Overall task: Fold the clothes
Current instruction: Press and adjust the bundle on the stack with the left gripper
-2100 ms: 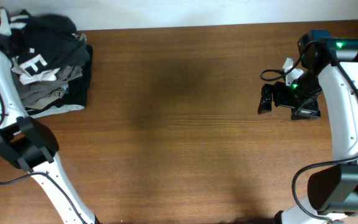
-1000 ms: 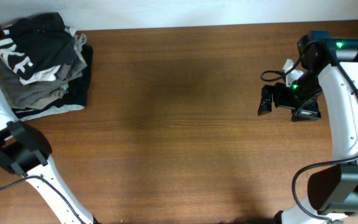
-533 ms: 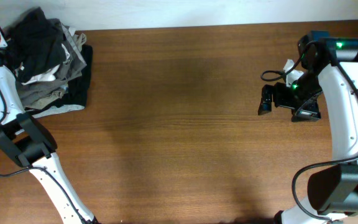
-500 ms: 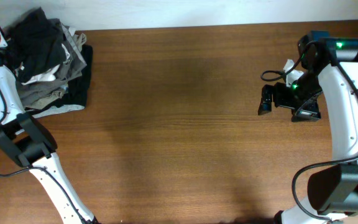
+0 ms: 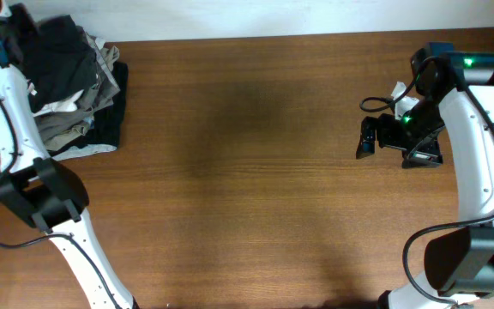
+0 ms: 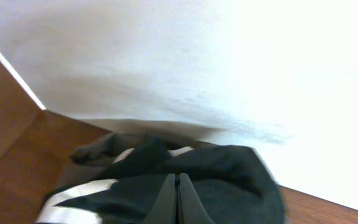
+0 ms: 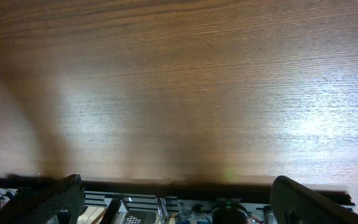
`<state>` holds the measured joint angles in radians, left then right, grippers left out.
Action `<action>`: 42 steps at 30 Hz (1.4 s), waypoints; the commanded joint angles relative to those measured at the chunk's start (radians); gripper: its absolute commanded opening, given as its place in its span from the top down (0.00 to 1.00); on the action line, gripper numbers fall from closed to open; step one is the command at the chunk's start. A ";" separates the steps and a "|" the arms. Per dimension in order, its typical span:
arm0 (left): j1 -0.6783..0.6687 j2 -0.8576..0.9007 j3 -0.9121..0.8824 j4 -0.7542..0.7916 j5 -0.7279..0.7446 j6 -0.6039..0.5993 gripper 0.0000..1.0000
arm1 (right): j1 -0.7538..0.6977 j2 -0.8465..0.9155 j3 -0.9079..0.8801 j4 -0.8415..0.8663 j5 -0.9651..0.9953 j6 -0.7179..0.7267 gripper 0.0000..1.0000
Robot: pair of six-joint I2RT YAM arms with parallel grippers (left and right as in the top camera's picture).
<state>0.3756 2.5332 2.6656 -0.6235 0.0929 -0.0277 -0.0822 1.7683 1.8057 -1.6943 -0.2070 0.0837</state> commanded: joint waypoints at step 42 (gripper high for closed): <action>-0.079 0.089 -0.041 -0.337 0.003 0.021 0.93 | 0.003 -0.004 0.010 -0.005 -0.001 0.010 0.01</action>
<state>0.3004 2.6347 2.6633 -0.9184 0.1623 -0.0231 -0.0822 1.7683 1.8057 -1.6943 -0.2073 0.0868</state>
